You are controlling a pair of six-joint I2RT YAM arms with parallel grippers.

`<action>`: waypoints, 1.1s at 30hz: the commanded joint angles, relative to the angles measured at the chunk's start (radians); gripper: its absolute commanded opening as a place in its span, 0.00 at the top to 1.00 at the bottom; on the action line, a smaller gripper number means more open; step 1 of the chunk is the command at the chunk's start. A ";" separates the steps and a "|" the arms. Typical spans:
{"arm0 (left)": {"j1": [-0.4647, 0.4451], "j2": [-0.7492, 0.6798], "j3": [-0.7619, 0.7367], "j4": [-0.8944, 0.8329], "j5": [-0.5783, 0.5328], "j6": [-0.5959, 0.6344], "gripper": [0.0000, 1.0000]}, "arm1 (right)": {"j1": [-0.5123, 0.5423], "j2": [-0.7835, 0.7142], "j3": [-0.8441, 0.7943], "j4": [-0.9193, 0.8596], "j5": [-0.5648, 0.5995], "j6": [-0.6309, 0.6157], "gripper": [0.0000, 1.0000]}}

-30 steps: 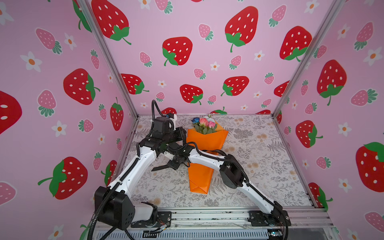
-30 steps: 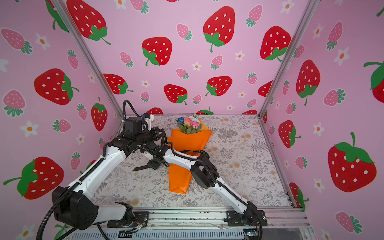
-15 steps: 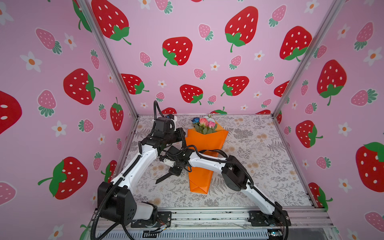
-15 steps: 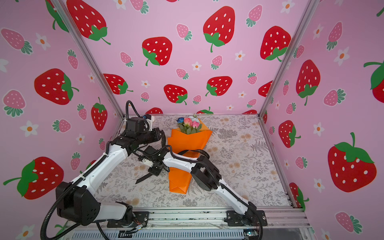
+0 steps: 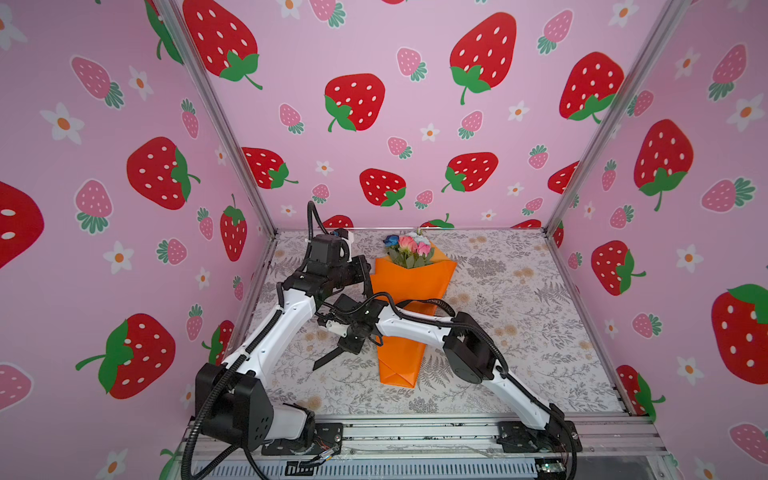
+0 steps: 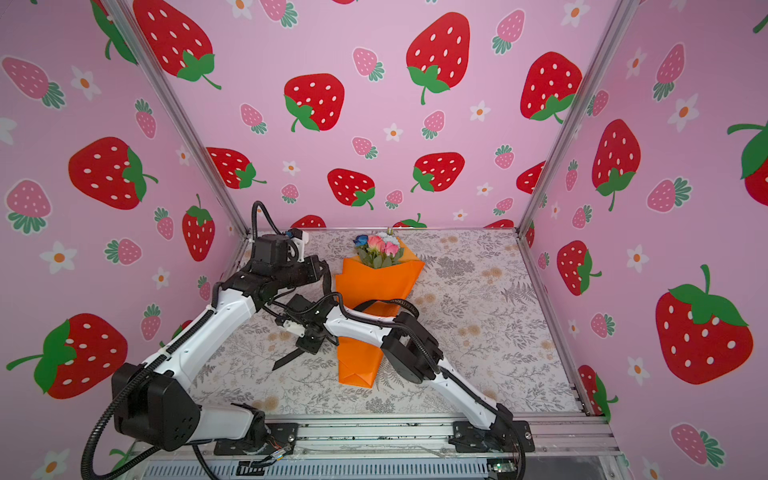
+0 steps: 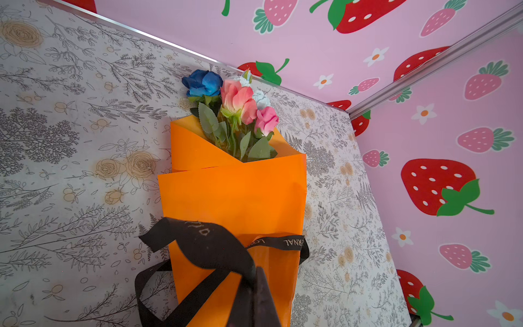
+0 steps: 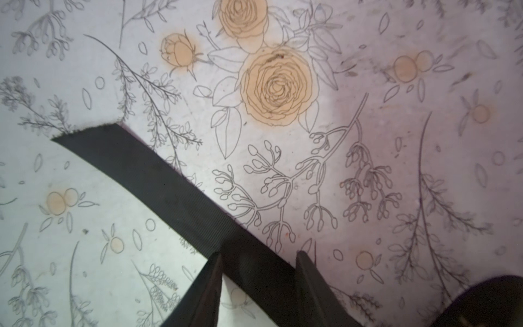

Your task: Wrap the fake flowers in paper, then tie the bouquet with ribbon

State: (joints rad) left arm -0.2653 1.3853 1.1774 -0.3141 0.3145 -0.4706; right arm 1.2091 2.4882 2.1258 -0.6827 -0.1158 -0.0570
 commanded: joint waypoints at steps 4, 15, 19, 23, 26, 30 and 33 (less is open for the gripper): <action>0.005 0.014 0.028 -0.015 -0.005 0.026 1.00 | 0.008 0.030 -0.036 -0.164 0.213 -0.048 0.45; 0.010 0.031 0.044 -0.020 0.001 0.033 1.00 | 0.120 -0.132 -0.201 0.045 0.518 -0.202 0.34; 0.014 0.028 0.039 -0.017 0.001 0.033 1.00 | 0.135 -0.141 -0.251 0.069 0.583 -0.220 0.33; 0.018 0.046 0.054 -0.032 0.011 0.033 1.00 | 0.148 -0.155 -0.317 0.099 0.646 -0.226 0.33; 0.018 0.047 0.059 -0.038 0.008 0.034 1.00 | 0.160 -0.165 -0.368 0.135 0.694 -0.238 0.33; 0.018 0.046 0.065 -0.050 0.003 0.036 1.00 | 0.167 -0.152 -0.386 0.181 0.753 -0.251 0.33; 0.020 0.044 0.064 -0.051 0.003 0.036 1.00 | 0.167 -0.136 -0.391 0.219 0.788 -0.262 0.33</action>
State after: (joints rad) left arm -0.2512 1.4300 1.1957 -0.3466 0.3149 -0.4484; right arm 1.3746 2.3119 1.7672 -0.4591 0.6312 -0.2867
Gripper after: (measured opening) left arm 0.043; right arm 0.670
